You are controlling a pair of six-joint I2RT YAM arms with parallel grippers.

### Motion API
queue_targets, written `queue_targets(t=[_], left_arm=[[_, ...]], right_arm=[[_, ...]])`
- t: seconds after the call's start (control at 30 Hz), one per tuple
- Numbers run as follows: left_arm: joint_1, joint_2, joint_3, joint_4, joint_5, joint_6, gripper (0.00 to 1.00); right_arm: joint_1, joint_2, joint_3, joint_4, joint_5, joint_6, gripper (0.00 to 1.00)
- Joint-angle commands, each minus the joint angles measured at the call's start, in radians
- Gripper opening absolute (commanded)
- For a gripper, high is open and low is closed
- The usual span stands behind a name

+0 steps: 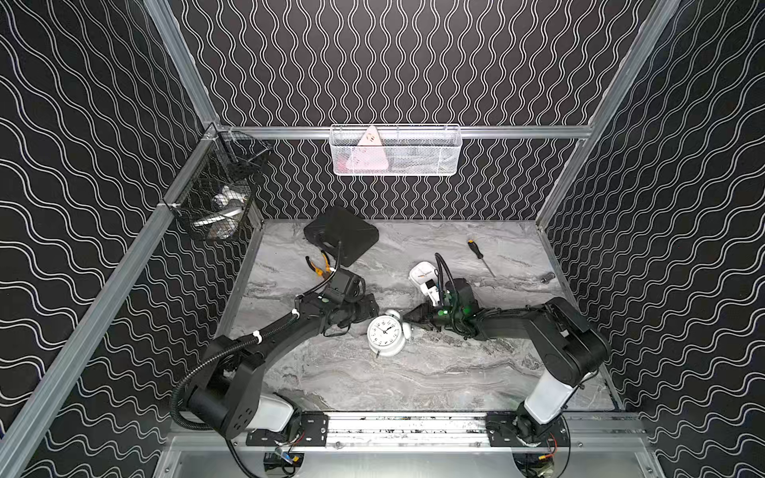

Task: Insert the battery into the alarm
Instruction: Adjust the alarm at the center of the board.

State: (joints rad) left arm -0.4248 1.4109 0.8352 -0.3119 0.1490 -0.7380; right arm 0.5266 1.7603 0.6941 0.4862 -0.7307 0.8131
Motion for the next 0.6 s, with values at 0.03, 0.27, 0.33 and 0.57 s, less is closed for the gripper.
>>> queue_targets(t=[0.03, 0.27, 0.33, 0.57], left_arm=[[0.017, 0.001, -0.018, 0.028, 0.028, -0.014, 0.87], [0.031, 0.013, -0.034, 0.058, 0.059, -0.02, 0.9], [0.033, 0.017, -0.036, 0.064, 0.063, -0.021, 0.91], [0.034, 0.046, -0.036, 0.098, 0.071, -0.008, 0.85]], right_arm=[[-0.015, 0.015, 0.024, -0.088, 0.01, -0.1, 0.21], [-0.027, -0.014, 0.038, -0.227, 0.071, -0.183, 0.46], [-0.027, -0.04, 0.025, -0.25, 0.091, -0.186, 0.52], [-0.022, -0.246, -0.101, -0.357, 0.189, -0.169, 0.5]])
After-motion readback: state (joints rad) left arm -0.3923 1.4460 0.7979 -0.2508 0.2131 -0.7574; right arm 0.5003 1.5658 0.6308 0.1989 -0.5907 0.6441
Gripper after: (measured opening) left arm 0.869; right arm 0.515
